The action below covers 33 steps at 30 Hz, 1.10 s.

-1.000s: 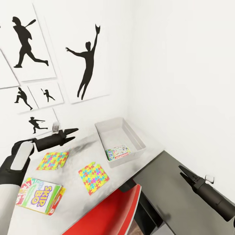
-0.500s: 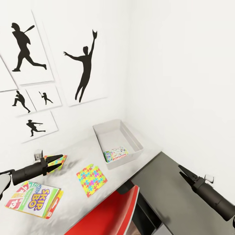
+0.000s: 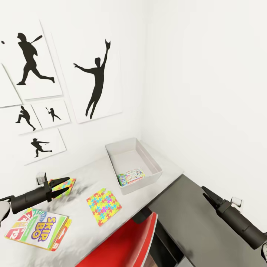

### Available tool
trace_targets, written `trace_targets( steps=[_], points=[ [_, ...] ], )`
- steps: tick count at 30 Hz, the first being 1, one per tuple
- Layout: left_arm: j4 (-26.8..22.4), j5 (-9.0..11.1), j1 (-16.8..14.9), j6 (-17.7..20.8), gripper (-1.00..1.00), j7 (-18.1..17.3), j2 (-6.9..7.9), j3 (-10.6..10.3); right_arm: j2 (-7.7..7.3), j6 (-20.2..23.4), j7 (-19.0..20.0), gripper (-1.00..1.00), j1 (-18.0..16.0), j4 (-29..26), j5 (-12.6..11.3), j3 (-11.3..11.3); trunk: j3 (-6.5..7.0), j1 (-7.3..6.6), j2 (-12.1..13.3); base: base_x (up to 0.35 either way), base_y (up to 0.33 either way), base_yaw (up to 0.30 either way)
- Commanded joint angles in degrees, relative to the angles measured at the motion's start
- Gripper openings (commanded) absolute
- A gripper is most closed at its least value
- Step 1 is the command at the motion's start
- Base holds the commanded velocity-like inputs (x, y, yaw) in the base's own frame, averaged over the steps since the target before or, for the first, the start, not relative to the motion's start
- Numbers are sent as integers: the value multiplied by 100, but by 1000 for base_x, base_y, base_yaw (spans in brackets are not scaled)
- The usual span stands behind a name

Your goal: Put all the toys in the child's room - the three board games (two on the bed and one on the table), the two jigsaw puzzles on the table, and the tennis ball on the table - inside the toy box on the table in the child's room.

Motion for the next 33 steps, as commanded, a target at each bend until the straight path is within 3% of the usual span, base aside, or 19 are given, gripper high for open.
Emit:
trace_targets(
  steps=[1, 7, 33],
  points=[
    [2, -25, -5, 21, 100, -62, 0, 11, -1, 22, 7, 100, -6, -1, -11, 7, -7, 4, -11, 0, 0, 0],
    [6, -39, -4, 24, 100, -239, 1, 31, -15, -22, 0, 100, -11, -2, -11, 74, 3, 4, -11, 0, 0, 0],
    [6, -41, -4, 15, 100, -261, -34, 18, -4, -29, 4, 100, -9, -2, -11, 83, 11, 4, -11, 0, 0, 0]
  ],
)
